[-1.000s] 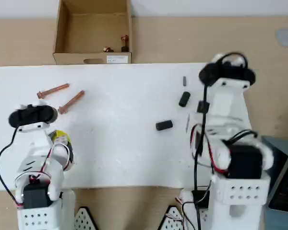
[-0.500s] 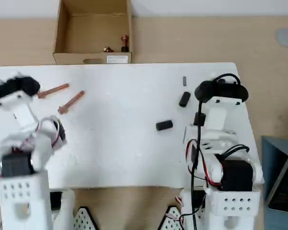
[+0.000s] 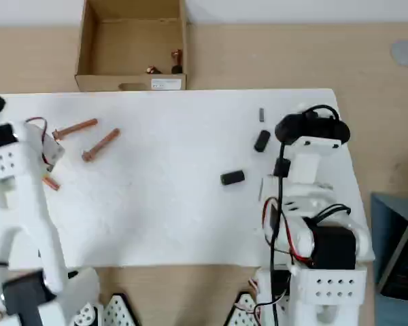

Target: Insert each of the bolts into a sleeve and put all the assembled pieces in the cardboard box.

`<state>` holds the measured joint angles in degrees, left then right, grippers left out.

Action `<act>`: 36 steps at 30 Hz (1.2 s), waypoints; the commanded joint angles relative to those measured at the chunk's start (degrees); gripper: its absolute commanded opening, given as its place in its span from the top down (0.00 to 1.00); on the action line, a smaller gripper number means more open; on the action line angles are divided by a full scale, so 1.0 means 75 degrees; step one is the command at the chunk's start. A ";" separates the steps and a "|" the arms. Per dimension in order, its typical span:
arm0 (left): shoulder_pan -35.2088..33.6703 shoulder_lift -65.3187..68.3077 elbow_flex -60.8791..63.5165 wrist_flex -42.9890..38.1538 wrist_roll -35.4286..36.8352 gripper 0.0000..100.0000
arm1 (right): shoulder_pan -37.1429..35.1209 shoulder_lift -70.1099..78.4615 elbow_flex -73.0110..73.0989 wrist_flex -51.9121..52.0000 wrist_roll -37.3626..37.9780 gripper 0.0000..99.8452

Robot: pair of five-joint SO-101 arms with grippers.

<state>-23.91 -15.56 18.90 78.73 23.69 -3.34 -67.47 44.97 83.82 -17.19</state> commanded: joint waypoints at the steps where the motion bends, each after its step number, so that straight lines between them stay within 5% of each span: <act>1: -0.0199 0.0475 -0.0891 0.0070 0.0211 1.00 | 0.0135 -0.0064 -0.0006 -0.0129 0.0094 0.99; 36: -0.1102 0.2503 -0.1899 -0.0340 -0.0199 0.89 | 0.0111 -0.0041 -0.0041 -0.0141 0.0539 0.99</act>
<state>-31.30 2.99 7.21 77.49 23.08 -3.34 -67.47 44.97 83.82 -13.32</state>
